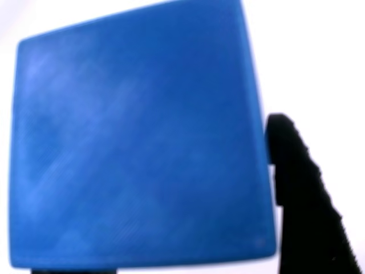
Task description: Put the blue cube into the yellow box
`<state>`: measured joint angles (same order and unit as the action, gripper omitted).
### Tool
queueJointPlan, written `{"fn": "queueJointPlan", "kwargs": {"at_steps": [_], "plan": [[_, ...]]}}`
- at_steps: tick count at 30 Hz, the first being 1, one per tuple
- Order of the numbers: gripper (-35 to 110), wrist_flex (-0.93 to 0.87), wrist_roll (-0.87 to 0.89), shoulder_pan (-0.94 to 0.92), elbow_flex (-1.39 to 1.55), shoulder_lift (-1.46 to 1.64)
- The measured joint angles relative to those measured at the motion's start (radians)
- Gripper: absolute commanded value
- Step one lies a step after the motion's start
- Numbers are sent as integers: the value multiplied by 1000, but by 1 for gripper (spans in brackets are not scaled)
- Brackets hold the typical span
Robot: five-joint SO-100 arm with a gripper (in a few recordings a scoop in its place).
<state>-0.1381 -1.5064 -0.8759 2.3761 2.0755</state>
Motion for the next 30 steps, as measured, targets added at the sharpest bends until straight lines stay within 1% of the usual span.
{"fn": "queueJointPlan", "kwargs": {"at_steps": [3, 9, 15, 21, 25, 30], "plan": [[16, -89, -8, -91, 18, 77], [16, -132, -40, -267, 52, 118], [16, -253, -40, -485, 58, 156], [16, -324, -40, -684, 71, 196], [16, -367, -37, -778, 72, 201], [16, -426, -17, -827, 72, 201]]}}
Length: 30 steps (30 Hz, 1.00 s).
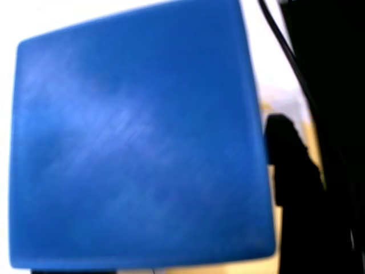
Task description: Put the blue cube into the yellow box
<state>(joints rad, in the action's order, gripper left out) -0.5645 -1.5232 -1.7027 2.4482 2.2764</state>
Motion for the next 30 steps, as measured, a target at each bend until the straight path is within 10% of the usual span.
{"fn": "queueJointPlan", "kwargs": {"at_steps": [30], "plan": [[18, -46, 2, 89, 31, -187]]}}
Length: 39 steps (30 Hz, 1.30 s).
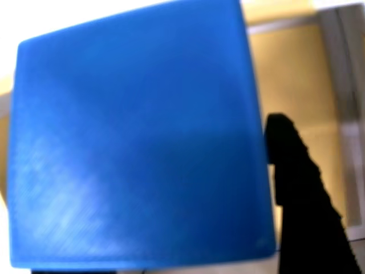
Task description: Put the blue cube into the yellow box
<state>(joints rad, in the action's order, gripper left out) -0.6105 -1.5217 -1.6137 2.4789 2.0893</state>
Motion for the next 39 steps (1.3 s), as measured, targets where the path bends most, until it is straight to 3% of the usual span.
{"fn": "queueJointPlan", "kwargs": {"at_steps": [11, 17, 22, 31, 39], "plan": [[36, 26, 18, 15, 2, -14], [39, 29, 18, 15, 5, -8], [29, -48, 17, 15, 5, 61], [1, -410, -17, 15, -169, 301], [0, -592, -41, 83, -247, 526]]}}
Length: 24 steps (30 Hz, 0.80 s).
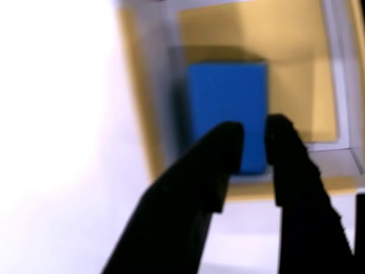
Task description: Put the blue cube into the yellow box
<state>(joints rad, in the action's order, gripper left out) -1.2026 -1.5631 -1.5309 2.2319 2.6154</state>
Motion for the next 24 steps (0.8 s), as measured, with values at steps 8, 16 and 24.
{"fn": "queueJointPlan", "kwargs": {"at_steps": [8, 16, 24], "plan": [[0, -52, 23, 376, -20, 141], [0, 71, 23, 853, 52, 212], [0, 186, 23, 1305, 368, 390]]}}
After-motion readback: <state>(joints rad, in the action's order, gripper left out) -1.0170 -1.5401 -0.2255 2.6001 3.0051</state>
